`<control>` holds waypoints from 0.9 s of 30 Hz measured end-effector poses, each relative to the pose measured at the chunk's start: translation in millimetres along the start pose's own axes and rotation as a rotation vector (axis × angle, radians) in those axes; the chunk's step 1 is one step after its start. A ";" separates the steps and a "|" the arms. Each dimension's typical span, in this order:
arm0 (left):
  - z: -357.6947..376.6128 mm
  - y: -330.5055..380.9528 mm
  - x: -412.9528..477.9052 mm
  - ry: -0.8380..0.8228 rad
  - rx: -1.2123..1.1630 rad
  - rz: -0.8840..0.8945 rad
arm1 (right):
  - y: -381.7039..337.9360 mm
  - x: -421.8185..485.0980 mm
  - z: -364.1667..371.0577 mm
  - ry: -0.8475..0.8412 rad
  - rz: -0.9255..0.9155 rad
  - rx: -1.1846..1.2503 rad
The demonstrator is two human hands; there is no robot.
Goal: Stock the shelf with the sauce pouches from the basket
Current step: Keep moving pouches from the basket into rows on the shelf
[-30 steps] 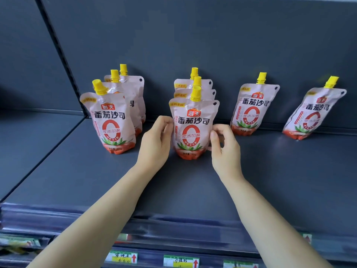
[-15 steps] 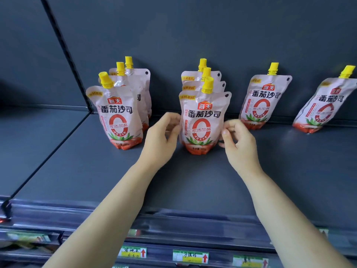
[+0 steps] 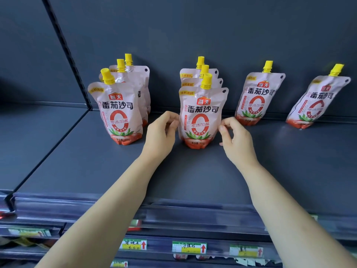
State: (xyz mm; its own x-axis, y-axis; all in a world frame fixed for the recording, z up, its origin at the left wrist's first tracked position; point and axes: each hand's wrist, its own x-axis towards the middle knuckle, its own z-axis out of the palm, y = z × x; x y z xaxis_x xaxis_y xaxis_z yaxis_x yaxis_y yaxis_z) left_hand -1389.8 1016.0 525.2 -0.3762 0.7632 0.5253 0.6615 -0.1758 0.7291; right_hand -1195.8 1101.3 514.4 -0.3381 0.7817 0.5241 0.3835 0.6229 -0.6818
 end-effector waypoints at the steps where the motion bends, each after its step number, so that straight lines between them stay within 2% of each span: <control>1: -1.3 -1.4 -1.5 -0.014 -0.009 0.008 | -1.4 -0.7 -0.6 -0.003 -0.003 -0.001; 7: -4.9 -4.0 -7.8 -0.205 -0.018 -0.020 | -14.1 -10.6 -5.2 -0.144 0.090 0.040; 10: -3.1 -6.9 -4.6 -0.199 0.044 -0.019 | -16.7 -10.5 -6.2 -0.244 0.136 0.041; 27: -4.5 1.6 -5.6 -0.240 0.219 -0.059 | -15.7 -6.9 -7.4 -0.218 0.184 -0.123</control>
State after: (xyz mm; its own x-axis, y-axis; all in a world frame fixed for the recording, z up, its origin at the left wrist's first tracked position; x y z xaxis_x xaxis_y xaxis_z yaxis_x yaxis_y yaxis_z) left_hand -1389.5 1008.6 525.3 -0.2718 0.8974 0.3475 0.7764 -0.0089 0.6302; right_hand -1193.1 1086.3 525.3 -0.4244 0.8654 0.2665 0.5519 0.4805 -0.6815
